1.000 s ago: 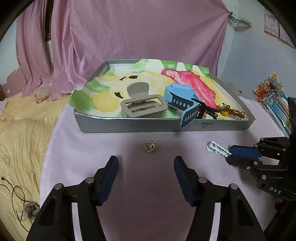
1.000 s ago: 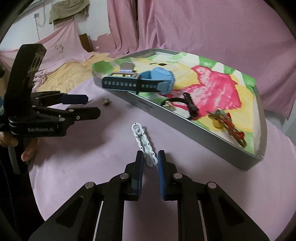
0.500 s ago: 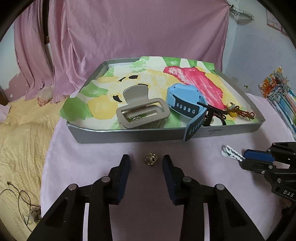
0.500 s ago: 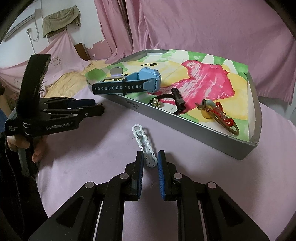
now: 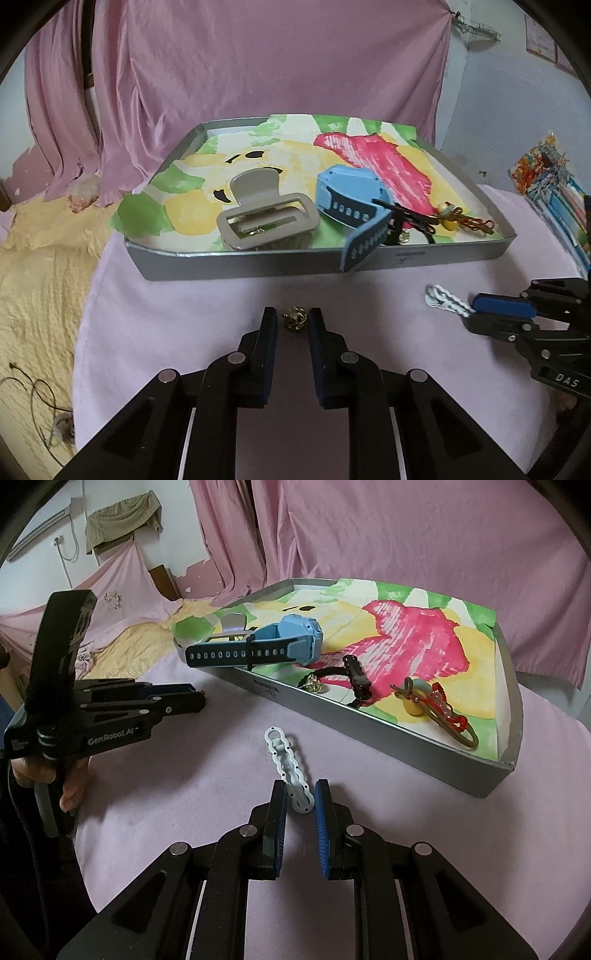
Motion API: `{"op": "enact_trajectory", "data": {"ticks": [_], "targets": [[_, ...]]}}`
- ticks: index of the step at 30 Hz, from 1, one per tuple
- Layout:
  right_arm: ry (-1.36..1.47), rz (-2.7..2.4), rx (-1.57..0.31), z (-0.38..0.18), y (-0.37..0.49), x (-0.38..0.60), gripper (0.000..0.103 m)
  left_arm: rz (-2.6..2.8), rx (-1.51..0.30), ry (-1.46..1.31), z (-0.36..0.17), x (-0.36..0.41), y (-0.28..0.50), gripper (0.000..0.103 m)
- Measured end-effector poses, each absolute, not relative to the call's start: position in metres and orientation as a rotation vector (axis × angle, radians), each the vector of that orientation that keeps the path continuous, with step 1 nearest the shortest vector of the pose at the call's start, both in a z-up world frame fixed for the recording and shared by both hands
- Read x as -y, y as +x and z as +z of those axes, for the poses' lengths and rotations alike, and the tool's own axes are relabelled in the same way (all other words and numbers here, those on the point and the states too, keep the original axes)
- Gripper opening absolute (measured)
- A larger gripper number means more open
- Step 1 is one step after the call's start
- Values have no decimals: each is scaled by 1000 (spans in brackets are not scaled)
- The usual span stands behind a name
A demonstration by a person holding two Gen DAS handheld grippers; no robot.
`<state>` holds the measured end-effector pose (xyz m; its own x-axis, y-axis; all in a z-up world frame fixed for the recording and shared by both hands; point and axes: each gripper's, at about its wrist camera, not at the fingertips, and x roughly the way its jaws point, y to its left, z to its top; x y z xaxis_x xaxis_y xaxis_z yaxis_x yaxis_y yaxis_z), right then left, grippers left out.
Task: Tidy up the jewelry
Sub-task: 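Carry the white bracelet and gold earring over the tray and open both grippers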
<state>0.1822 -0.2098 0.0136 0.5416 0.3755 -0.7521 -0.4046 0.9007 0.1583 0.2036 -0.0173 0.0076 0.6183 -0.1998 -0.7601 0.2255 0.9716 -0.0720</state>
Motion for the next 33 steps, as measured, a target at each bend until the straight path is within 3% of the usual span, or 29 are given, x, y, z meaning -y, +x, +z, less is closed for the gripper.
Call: {"op": "enact_trajectory", "data": {"ticks": [33], "targets": [[76, 434, -804, 14, 145, 247, 11, -368, -802, -18, 11, 60, 151, 16]]}}
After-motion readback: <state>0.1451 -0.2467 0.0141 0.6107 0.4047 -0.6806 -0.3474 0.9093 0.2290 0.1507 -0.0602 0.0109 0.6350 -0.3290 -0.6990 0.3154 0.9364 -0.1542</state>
